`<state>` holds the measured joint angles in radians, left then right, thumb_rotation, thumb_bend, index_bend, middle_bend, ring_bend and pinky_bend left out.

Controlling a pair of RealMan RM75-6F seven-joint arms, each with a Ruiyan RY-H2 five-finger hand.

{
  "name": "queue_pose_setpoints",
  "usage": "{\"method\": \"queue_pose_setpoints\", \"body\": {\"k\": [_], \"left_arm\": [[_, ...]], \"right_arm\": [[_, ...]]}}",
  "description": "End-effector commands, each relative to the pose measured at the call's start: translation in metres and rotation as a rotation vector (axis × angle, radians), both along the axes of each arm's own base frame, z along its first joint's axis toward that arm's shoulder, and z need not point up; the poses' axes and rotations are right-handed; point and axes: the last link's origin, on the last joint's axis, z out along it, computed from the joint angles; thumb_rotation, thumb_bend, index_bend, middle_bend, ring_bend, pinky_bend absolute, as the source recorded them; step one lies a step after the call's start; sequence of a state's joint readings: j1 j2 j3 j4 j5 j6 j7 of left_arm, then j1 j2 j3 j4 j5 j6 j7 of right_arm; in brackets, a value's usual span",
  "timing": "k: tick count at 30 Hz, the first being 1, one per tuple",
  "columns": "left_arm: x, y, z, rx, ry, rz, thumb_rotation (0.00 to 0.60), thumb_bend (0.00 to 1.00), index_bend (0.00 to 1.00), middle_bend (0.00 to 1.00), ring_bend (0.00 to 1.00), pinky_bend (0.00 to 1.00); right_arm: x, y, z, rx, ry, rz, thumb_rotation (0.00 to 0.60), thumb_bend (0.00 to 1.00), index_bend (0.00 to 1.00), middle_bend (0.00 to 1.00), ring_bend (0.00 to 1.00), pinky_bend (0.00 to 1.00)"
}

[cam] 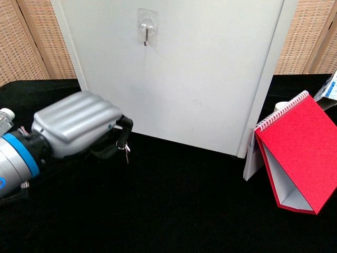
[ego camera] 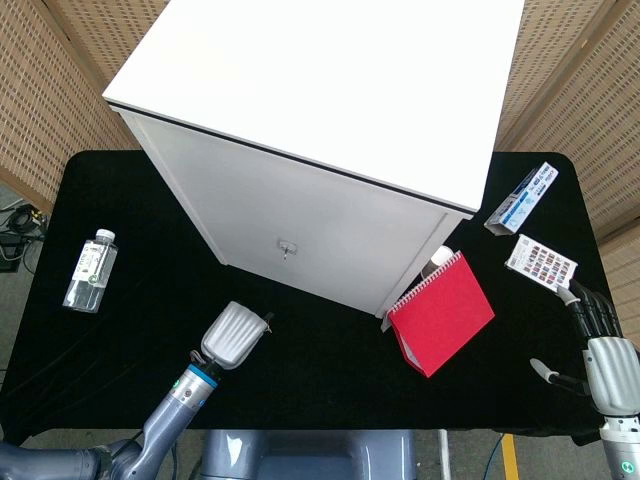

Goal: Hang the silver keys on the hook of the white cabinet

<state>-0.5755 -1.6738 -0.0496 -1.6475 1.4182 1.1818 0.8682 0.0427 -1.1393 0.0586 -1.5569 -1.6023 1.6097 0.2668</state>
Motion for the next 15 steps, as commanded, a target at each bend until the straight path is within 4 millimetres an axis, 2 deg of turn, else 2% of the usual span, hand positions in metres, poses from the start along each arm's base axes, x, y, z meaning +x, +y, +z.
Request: {"method": "queue_pose_setpoints", "body": {"k": [1, 7, 15], "left_arm": [[0.012, 0.006, 0.02, 0.051, 0.002, -0.065, 0.6, 0.46, 0.57, 0.94, 0.86, 0.76], [0.025, 0.016, 0.051, 0.113, 0.01, -0.134, 0.6, 0.46, 0.57, 0.94, 0.86, 0.76], [0.047, 0.033, 0.081, 0.185, 0.049, -0.217, 0.6, 0.46, 0.57, 0.94, 0.86, 0.76]], "right_arm": [[0.0, 0.0, 0.0, 0.0, -0.001, 0.0, 0.6, 0.1, 0.0, 0.0, 0.0, 0.0], [0.0, 0.0, -0.001, 0.002, 0.003, 0.001, 0.6, 0.1, 0.0, 0.0, 0.0, 0.0], [0.001, 0.0, -0.002, 0.004, 0.005, 0.0, 0.6, 0.1, 0.0, 0.0, 0.0, 0.0]]}}
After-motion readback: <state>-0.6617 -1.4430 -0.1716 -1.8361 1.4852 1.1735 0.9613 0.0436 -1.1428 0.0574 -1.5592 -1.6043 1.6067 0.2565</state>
